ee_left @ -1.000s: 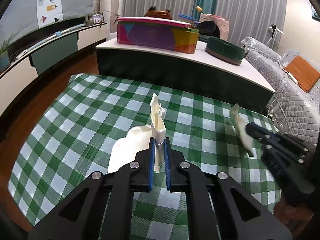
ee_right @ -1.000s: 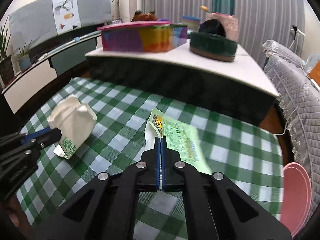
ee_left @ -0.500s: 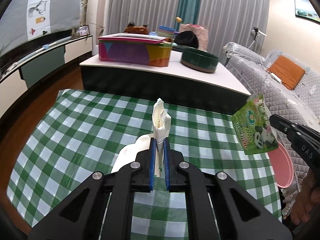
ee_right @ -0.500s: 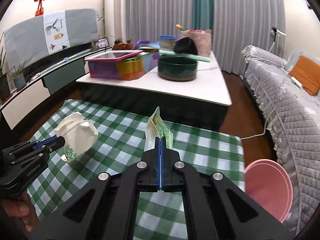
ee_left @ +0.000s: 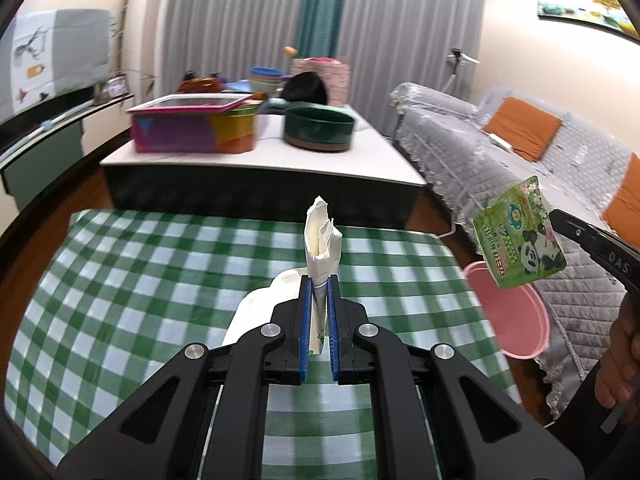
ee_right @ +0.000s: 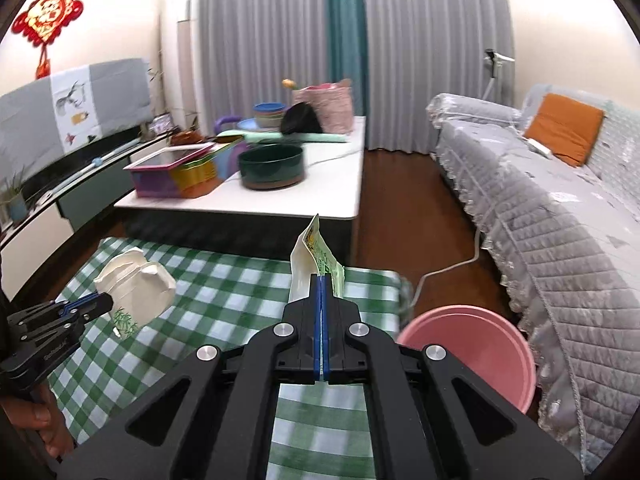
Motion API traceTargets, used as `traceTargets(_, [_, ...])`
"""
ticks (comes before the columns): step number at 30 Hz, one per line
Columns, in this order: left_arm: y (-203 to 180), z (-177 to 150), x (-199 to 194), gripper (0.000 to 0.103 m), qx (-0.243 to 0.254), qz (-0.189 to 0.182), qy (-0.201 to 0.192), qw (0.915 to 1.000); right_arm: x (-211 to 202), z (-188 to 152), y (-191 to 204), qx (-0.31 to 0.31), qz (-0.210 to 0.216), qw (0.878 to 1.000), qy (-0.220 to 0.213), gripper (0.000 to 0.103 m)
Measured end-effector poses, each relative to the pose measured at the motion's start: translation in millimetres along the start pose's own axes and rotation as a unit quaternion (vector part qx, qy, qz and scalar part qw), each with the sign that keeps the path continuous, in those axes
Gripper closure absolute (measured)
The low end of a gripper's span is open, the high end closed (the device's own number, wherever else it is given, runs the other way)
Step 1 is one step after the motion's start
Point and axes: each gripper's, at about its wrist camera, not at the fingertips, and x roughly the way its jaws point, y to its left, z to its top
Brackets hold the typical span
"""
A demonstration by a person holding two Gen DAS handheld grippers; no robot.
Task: Collect trash
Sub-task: 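Carry the paper bag and panda pouch over the pink bin with both tools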
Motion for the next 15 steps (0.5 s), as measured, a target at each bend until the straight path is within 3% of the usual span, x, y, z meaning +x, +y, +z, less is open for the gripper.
traceTargets(8, [-54,10,13,0.096,0.027,-0.058,0.016,0.9978,-17,10,-60,0.023,-0.031,0.999,-0.019,0.103])
traceTargets(15, [-87,20,32,0.096,0.028,-0.080,0.026,0.9960,-19,12,-112,0.060,-0.052,0.996,-0.027,0.103])
